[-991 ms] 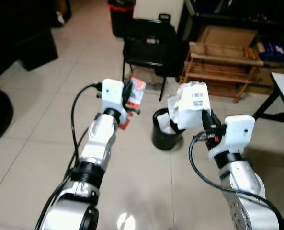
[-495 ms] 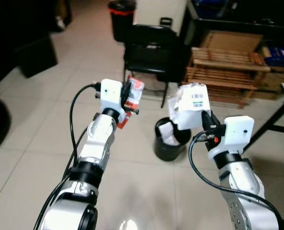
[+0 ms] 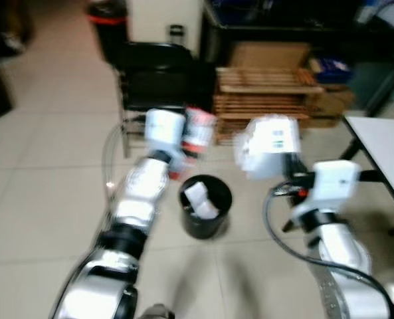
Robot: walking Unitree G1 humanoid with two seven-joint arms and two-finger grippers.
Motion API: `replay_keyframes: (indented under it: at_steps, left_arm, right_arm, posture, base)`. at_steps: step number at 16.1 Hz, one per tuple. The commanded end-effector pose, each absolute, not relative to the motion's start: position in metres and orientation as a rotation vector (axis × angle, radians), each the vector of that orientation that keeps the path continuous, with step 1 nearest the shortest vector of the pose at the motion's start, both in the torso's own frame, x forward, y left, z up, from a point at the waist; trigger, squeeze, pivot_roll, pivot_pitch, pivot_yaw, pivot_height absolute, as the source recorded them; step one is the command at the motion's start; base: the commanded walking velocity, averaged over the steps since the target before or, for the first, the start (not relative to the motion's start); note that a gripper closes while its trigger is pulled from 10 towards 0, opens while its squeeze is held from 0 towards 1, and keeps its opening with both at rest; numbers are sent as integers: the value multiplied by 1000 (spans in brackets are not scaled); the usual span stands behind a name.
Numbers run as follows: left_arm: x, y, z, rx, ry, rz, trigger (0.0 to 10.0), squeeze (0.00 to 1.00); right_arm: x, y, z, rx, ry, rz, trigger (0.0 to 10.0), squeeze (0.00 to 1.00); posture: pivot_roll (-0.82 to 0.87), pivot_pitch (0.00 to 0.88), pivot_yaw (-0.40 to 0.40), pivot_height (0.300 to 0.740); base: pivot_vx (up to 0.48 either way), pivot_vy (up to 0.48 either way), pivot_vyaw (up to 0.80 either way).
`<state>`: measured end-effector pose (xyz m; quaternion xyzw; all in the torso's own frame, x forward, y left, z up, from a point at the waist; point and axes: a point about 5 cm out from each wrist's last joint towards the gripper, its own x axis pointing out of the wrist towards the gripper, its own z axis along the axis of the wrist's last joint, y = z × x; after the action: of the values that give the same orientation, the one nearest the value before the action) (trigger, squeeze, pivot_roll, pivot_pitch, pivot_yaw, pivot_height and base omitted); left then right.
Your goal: Picking trash to rubbish bin
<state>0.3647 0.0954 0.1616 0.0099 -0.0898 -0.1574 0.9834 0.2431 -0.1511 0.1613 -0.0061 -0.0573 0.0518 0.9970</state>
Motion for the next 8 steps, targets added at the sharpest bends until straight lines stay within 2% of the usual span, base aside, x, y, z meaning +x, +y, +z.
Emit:
replay_keyframes:
  at_steps: [1,5,8]
  left_arm:
    - [363,81,162,17,-183,-360,10000,0]
    - [363,80,162,16,-183,-359,10000,0]
    - [363,80,162,15,-183,-359,10000,0]
  right_arm:
    - [242,-159,165,-29,-126,79,10000,0]
    - [242,-158,165,-56,-127,88,10000,0]
    - [242,-157,165,-59,-127,93,10000,0]
  posture:
    - [77,76,-28,740]
    - [75,79,-30,740]
    - [76,78,-31,740]
  base:
    - [439,0,0]
    - [442,0,0]
    - [440,0,558]
